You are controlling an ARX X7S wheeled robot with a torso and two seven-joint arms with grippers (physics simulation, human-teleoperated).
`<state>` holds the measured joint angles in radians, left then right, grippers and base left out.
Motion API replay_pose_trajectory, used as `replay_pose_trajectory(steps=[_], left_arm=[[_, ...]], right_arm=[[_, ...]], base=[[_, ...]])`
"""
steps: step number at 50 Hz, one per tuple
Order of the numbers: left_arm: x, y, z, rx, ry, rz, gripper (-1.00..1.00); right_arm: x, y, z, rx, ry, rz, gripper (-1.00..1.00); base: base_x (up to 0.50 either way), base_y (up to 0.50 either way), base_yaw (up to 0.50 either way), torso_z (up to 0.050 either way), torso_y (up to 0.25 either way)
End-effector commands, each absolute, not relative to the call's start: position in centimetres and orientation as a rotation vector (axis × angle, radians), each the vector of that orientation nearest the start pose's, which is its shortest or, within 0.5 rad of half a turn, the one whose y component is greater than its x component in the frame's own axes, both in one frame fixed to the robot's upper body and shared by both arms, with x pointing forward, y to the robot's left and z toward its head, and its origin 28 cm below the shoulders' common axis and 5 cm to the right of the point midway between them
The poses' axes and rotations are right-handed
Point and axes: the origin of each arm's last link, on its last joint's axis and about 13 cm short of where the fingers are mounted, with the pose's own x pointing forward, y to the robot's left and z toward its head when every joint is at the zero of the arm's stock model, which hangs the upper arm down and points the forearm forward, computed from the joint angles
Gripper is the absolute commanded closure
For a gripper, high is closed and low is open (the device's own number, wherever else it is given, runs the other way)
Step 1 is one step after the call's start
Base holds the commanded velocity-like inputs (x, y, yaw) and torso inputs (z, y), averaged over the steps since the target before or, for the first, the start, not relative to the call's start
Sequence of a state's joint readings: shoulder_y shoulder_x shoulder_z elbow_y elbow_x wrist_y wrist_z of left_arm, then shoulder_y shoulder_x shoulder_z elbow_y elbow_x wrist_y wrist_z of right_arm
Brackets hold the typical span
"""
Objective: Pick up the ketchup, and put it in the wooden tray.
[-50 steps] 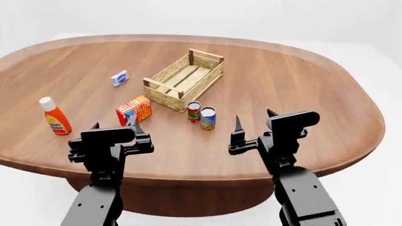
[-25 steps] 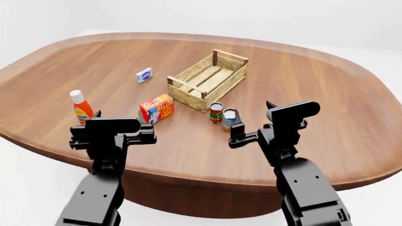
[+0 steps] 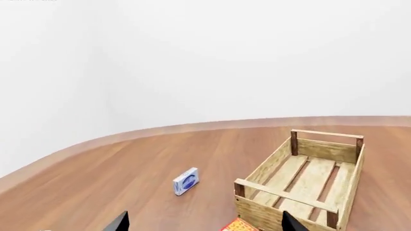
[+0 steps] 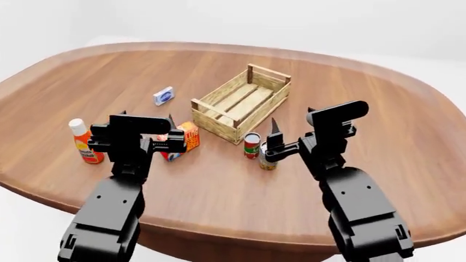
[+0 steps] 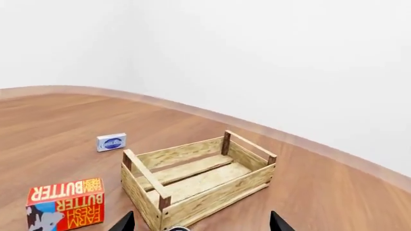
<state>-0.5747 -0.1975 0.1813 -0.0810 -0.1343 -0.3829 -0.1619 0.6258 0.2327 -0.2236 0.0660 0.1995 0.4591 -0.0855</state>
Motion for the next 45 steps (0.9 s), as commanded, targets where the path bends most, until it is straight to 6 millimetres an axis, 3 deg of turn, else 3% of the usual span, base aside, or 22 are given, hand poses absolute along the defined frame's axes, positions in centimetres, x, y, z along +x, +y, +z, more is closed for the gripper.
replay_pose_trajectory(steps=[1, 45], left_arm=[[32.98, 22.63, 13.04, 0.142, -0.095, 0.042, -1.00], [32.64, 22.78, 12.65, 0.153, -0.104, 0.051, -1.00]], right_arm=[[33.13, -11.82, 14.24, -0.155, -0.050, 0.238, -1.00], [33.08, -11.63, 14.21, -0.146, -0.057, 0.245, -1.00]], base=[[0.35, 0.07, 0.00, 0.000, 0.000], [0.37, 0.07, 0.00, 0.000, 0.000]])
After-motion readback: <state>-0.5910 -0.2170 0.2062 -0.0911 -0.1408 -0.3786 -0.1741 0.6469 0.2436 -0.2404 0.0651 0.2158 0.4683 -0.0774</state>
